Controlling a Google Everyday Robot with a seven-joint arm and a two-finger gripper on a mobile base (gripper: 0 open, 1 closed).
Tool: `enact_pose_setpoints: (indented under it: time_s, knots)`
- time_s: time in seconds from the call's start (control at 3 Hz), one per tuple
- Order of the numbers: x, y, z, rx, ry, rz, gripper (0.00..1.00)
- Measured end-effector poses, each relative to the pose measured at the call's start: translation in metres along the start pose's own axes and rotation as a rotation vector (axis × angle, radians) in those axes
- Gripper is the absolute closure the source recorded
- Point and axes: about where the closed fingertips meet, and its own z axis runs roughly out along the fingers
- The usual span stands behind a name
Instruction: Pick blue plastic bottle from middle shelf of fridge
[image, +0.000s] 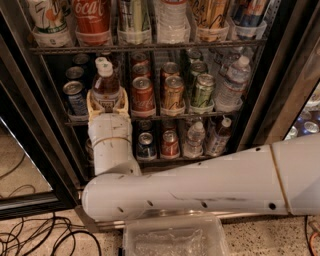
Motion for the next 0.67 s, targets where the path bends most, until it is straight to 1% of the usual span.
enact_pose_setpoints:
  time_s: [0.33, 0.67]
  knots:
    - [0.006, -0.017, -0.018, -0.064, 0.006, 0.074, 1.0]
    - [0.013, -0.023, -0.03, -0.088, 0.006, 0.124, 1.0]
